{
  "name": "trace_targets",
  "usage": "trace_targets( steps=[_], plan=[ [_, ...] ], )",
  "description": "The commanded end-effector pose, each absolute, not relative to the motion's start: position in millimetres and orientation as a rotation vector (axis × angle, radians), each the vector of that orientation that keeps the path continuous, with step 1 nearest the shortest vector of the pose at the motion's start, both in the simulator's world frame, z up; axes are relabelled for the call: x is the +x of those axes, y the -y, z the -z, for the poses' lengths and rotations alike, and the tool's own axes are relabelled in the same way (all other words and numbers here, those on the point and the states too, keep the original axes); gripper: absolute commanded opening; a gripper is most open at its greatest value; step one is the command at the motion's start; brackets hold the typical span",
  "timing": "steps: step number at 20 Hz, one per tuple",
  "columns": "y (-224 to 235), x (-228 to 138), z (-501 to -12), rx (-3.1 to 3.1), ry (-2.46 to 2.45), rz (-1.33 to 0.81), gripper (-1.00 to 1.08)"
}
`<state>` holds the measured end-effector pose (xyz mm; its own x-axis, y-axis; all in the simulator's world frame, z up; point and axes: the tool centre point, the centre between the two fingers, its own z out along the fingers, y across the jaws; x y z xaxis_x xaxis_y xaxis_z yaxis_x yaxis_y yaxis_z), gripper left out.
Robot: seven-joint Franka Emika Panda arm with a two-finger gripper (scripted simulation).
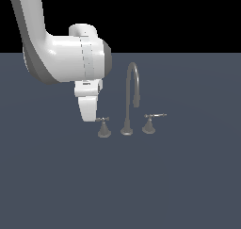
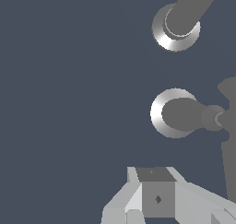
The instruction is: Turn on the faucet by rotating a designated handle.
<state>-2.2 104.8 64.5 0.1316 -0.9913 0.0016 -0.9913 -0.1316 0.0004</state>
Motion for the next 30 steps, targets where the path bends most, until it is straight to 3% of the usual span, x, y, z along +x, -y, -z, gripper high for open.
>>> trace_targets(
  steps=[1,9,11,25,27,30],
  plan=[
    [-107.5,-9.2,-64.5,2.363,2.068,-0.001,-1.00],
    [-116.3,-37.1,-64.8,2.363,2.070,0.000,-1.00],
    [-112.4,-25.4,-69.4,2.367,2.087,-0.019,-1.00],
    [-97.0,-76.8,-65.1,2.363,2.071,-0.001,-1.00],
    [-113.9,-71.6,-68.7,2.402,2.049,-0.007,-1.00],
    [-98.5,-76.6,-67.6,2.392,2.055,-0.005,-1.00]
  ],
)
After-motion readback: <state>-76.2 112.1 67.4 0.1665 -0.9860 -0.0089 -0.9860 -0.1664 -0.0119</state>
